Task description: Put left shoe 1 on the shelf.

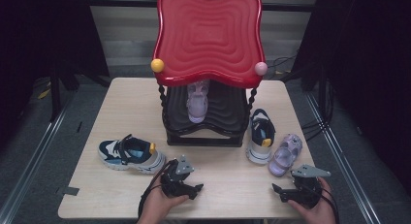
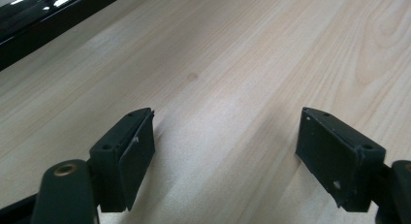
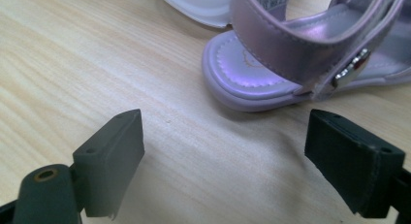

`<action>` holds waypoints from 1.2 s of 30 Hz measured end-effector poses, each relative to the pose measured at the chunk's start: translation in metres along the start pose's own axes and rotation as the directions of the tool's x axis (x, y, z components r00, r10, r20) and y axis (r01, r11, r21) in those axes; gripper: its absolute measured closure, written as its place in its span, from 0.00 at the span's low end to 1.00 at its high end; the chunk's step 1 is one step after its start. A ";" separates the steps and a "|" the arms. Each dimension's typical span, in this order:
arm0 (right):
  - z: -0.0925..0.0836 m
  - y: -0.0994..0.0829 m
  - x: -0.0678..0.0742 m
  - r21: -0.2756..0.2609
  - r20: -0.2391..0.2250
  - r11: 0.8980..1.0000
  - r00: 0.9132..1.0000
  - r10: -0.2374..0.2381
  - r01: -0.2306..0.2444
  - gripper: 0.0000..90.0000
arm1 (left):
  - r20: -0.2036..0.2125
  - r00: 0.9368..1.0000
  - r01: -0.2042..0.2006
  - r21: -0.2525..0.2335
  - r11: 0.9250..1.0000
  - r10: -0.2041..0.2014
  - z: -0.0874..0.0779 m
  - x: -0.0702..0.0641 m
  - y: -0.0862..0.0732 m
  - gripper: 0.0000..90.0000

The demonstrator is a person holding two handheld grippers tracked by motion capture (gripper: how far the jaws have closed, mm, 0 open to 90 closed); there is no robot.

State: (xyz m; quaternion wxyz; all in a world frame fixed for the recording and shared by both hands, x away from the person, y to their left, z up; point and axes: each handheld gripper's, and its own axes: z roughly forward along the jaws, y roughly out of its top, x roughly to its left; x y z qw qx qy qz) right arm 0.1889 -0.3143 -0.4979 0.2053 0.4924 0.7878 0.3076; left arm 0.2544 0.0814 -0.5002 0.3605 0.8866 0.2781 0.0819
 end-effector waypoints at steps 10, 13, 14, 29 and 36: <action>-0.014 0.010 -0.003 0.001 -0.005 1.000 1.000 0.005 -0.005 0.17 | 0.004 0.999 -0.045 -0.025 0.999 0.045 0.002 -0.002 -0.005 0.16; -0.020 0.013 -0.008 -0.004 0.000 1.000 1.000 0.023 -0.023 0.16 | 0.009 0.999 -0.051 -0.045 0.998 0.052 0.003 -0.001 -0.007 0.15; -0.022 0.014 -0.009 -0.003 0.002 1.000 1.000 0.028 -0.028 0.17 | 0.010 0.999 -0.046 -0.044 0.998 0.046 0.003 -0.002 -0.007 0.15; -0.026 0.040 -0.029 -0.006 0.055 1.000 0.998 0.008 -0.008 0.19 | 0.027 0.997 -0.071 -0.028 0.997 0.072 0.005 -0.001 -0.006 0.08; -0.025 0.050 -0.035 -0.011 0.057 1.000 0.998 -0.001 0.002 0.25 | 0.034 0.997 -0.070 -0.029 0.997 0.071 0.005 -0.002 -0.006 0.07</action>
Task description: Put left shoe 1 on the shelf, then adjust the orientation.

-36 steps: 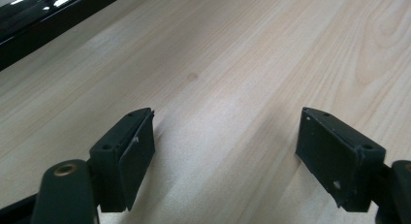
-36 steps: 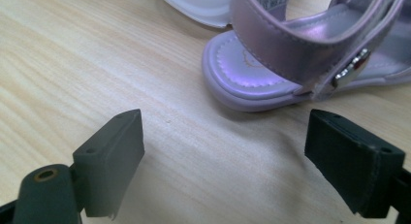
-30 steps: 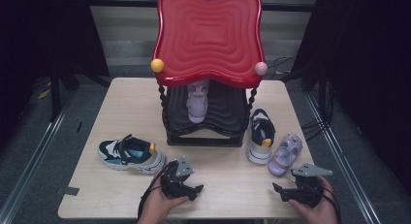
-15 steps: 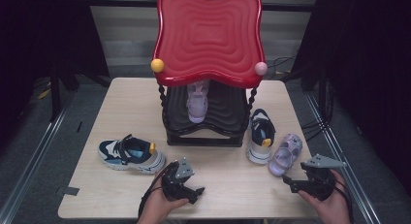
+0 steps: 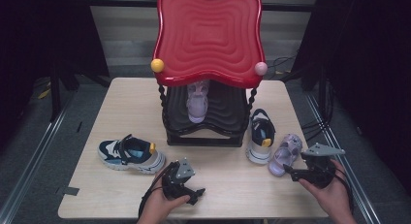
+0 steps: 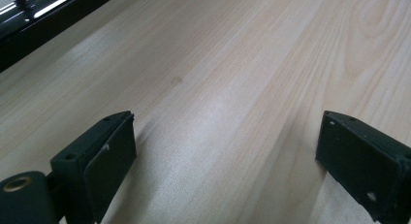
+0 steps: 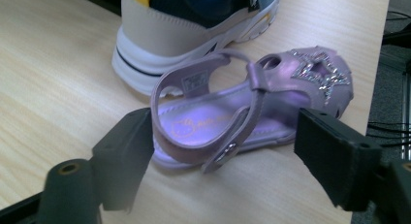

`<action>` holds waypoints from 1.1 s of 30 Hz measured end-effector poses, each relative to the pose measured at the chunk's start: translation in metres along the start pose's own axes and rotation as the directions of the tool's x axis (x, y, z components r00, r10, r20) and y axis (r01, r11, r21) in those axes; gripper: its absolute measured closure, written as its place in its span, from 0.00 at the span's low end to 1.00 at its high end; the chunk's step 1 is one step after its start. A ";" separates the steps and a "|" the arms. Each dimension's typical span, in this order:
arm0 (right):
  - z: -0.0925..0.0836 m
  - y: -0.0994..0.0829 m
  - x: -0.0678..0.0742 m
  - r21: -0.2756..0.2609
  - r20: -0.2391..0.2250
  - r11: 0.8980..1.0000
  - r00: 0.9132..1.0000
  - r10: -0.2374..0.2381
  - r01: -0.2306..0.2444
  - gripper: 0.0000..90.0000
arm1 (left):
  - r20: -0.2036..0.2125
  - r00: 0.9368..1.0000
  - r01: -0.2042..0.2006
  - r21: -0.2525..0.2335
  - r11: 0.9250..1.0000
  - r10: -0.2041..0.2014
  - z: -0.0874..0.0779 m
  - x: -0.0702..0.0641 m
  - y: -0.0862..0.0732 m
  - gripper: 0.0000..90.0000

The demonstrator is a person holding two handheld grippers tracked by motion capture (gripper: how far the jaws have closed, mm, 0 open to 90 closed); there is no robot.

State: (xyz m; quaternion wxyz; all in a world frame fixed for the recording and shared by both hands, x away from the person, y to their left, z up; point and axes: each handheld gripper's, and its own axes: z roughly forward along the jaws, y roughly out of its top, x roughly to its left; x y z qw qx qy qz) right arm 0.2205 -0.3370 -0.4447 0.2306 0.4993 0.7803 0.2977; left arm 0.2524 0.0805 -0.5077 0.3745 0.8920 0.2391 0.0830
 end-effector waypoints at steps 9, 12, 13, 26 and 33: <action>0.008 0.007 -0.010 0.010 0.025 0.999 0.999 0.037 -0.037 0.42 | 0.002 1.000 -0.001 -0.003 1.000 0.001 0.000 0.000 0.000 0.07; 0.014 0.006 -0.010 0.021 0.027 0.999 0.999 0.035 -0.035 0.46 | 0.003 1.000 -0.001 -0.003 1.000 0.001 0.000 0.000 0.000 0.07; 0.016 0.006 -0.010 0.024 0.025 0.999 0.999 0.034 -0.035 0.46 | 0.004 1.000 -0.001 -0.002 1.000 0.001 0.000 0.000 0.000 0.07; 0.017 0.001 -0.013 0.064 0.035 0.998 0.999 0.023 -0.025 0.56 | 0.003 1.000 -0.003 0.003 1.000 0.003 0.001 0.001 0.001 0.06; 0.016 -0.003 -0.020 0.066 0.028 0.997 0.999 0.044 -0.045 0.63 | 0.003 1.000 -0.003 0.003 1.000 0.003 0.001 0.001 0.001 0.06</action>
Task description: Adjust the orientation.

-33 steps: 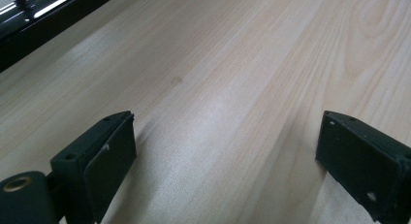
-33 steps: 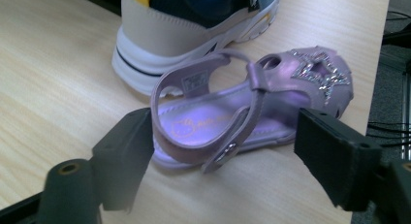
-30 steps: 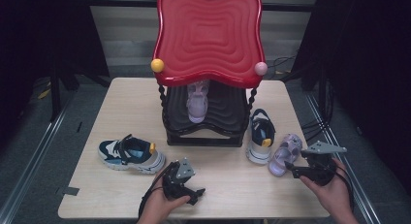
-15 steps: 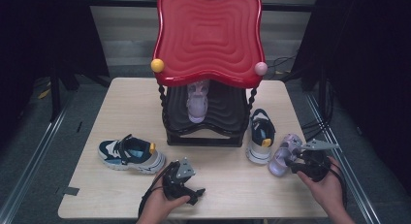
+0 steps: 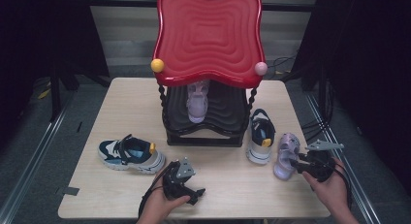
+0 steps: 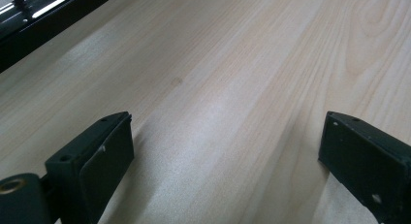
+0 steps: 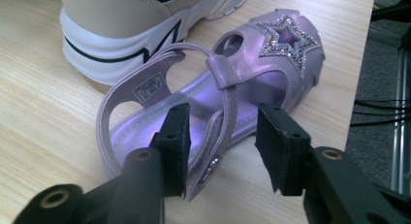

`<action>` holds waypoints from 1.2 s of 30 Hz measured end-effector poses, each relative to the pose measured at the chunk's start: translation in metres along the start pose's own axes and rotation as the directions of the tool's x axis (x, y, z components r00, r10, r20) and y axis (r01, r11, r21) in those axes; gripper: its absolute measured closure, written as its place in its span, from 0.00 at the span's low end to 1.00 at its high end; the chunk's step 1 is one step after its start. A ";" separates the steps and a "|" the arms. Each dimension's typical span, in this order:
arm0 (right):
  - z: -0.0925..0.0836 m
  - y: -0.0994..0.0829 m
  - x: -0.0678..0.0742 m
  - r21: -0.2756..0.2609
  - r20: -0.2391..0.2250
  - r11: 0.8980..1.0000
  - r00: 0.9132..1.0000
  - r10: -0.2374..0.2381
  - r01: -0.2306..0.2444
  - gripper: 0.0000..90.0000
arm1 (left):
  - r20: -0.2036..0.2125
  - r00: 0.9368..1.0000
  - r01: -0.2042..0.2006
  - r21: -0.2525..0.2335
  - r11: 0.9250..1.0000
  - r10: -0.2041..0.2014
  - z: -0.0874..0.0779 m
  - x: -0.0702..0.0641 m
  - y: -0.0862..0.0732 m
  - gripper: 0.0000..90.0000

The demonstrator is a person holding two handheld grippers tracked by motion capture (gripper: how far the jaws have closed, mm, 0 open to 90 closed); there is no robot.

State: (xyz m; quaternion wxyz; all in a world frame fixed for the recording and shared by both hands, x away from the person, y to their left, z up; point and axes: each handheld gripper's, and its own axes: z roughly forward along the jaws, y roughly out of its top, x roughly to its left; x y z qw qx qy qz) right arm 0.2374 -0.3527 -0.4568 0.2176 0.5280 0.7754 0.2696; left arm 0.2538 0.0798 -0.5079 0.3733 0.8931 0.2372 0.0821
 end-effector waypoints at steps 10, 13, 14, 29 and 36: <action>-0.004 -0.002 -0.004 0.008 0.018 1.000 1.000 -0.022 0.021 0.67 | 0.000 1.000 0.000 0.000 1.000 0.000 0.000 0.000 0.000 0.06; -0.005 -0.003 -0.006 0.010 0.028 1.000 0.999 -0.025 0.025 0.69 | 0.000 1.000 0.000 0.000 1.000 0.000 0.000 0.000 0.000 0.06; -0.006 -0.004 -0.007 0.013 0.030 1.000 0.999 -0.029 0.028 0.70 | 0.000 1.000 0.000 0.000 1.000 0.000 0.000 0.000 0.000 0.06; -0.007 -0.007 -0.012 -0.001 0.060 0.999 0.998 -0.035 0.035 0.74 | 0.000 1.000 -0.001 0.000 1.000 0.001 0.000 0.000 0.000 0.06; -0.008 -0.010 -0.014 -0.026 0.048 1.000 0.999 0.008 -0.006 0.73 | 0.000 1.000 0.000 0.000 1.000 0.000 0.000 0.000 0.000 0.06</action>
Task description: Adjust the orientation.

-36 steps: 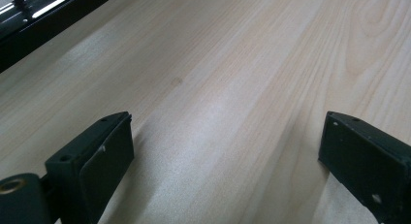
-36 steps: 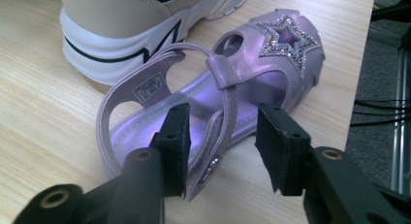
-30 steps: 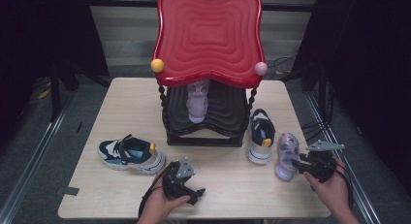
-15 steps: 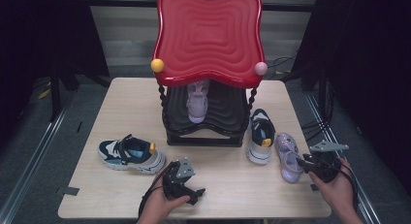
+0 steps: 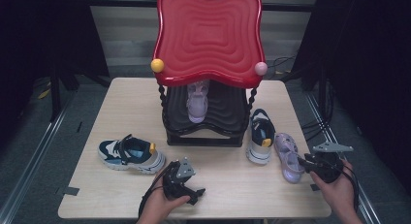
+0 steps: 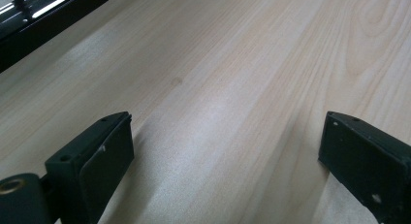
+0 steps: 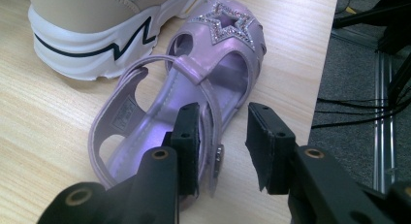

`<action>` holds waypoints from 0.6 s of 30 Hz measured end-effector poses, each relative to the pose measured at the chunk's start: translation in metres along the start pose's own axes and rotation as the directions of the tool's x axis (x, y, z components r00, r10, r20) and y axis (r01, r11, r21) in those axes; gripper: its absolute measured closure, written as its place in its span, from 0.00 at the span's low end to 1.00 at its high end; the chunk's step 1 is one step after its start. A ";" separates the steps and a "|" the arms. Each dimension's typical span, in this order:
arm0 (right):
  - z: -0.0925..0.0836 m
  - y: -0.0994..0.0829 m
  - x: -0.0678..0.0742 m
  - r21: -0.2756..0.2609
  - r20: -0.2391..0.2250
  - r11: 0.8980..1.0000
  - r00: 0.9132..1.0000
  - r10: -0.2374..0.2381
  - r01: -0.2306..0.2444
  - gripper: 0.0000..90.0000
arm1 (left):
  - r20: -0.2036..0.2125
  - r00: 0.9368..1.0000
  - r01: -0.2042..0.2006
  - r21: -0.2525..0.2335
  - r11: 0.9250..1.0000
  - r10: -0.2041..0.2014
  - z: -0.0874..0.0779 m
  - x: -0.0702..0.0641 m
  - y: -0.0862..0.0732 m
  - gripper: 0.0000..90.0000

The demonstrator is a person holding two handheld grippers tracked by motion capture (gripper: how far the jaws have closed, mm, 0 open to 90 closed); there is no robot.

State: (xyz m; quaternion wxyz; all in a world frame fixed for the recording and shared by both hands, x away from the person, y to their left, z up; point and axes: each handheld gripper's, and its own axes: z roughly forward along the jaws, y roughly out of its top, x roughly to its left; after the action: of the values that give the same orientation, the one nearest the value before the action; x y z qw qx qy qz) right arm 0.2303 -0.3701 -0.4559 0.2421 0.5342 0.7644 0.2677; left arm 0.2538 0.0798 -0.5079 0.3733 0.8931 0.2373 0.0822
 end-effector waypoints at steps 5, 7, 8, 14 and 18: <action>0.005 0.001 0.006 -0.015 -0.001 1.000 1.000 -0.006 0.006 0.73 | 0.000 1.000 0.000 0.000 1.000 0.000 0.000 0.000 0.000 0.06; 0.007 0.001 0.009 -0.014 0.005 1.000 1.000 -0.006 0.006 0.74 | 0.000 1.000 0.000 0.000 1.000 0.000 0.000 0.000 0.000 0.06; 0.008 0.002 0.010 -0.019 0.014 1.000 1.000 -0.006 0.006 0.75 | 0.000 1.000 0.000 0.000 1.000 0.000 0.000 0.000 0.000 0.06; 0.014 0.003 0.014 -0.037 0.047 0.998 0.997 0.055 -0.053 0.80 | 0.000 1.000 0.000 0.000 1.000 0.000 0.000 0.000 0.000 0.06; 0.017 0.001 0.015 -0.041 0.058 0.997 0.996 0.064 -0.061 0.82 | 0.000 1.000 0.000 0.000 1.000 0.000 0.000 0.000 0.000 0.06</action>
State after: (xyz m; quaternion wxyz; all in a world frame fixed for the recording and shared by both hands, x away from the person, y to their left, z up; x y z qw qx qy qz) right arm 0.2380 -0.3530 -0.4691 0.2666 0.5608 0.7344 0.2740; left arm 0.2538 0.0798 -0.5079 0.3732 0.8931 0.2372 0.0821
